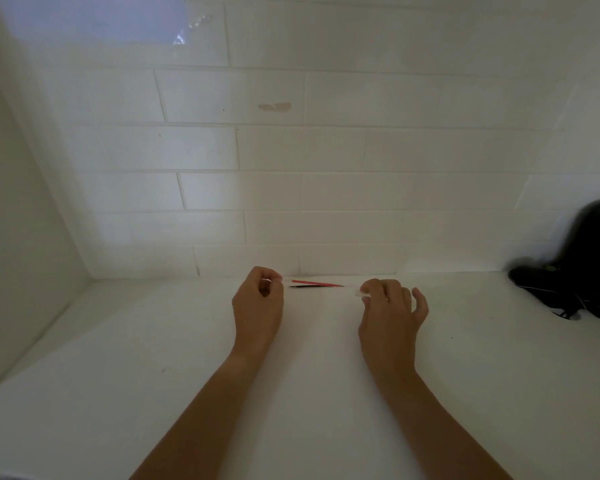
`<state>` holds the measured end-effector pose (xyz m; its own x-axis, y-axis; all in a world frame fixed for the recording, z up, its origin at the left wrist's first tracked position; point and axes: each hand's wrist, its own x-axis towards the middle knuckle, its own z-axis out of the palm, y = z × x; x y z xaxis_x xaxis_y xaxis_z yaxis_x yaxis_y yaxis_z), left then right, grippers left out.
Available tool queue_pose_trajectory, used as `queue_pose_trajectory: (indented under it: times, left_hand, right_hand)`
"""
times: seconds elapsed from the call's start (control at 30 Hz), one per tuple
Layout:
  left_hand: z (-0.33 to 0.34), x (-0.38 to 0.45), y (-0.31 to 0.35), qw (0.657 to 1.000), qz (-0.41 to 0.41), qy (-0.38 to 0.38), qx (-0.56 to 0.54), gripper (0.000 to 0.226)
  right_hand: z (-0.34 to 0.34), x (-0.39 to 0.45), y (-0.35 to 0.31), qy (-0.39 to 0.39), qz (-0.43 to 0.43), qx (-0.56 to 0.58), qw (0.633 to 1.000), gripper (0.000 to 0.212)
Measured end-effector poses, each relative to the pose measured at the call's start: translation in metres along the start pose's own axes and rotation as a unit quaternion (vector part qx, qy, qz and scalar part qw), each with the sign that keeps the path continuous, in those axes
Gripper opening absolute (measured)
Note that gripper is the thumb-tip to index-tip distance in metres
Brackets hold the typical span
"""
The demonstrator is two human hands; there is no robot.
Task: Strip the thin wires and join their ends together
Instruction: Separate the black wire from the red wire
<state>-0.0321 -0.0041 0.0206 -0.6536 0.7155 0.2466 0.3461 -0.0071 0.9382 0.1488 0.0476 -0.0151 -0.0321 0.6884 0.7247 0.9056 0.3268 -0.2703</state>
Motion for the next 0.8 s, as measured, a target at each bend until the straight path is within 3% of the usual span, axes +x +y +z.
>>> queue_pose_trajectory:
  times: [0.2, 0.47, 0.67, 0.8]
  left_hand:
    - [0.010, -0.001, -0.015, 0.981, 0.079, -0.049, 0.173, 0.011]
    - [0.012, 0.001, -0.012, 0.958, 0.119, -0.077, 0.248, 0.026]
    - [0.017, 0.009, -0.018, 0.917, 0.183, -0.062, 0.350, 0.046]
    - [0.020, 0.007, -0.018, 0.912, 0.184, -0.067, 0.360, 0.039]
  right_hand:
    - [0.004, -0.002, 0.003, -0.006, 0.010, -0.002, 1.000, 0.031]
    - [0.004, -0.002, -0.001, -0.020, -0.038, 0.047, 0.998, 0.030]
    - [0.005, -0.002, -0.001, -0.061, -0.077, 0.087, 0.991, 0.029]
    - [0.003, -0.004, -0.003, -0.109, -0.149, 0.150, 0.971, 0.018]
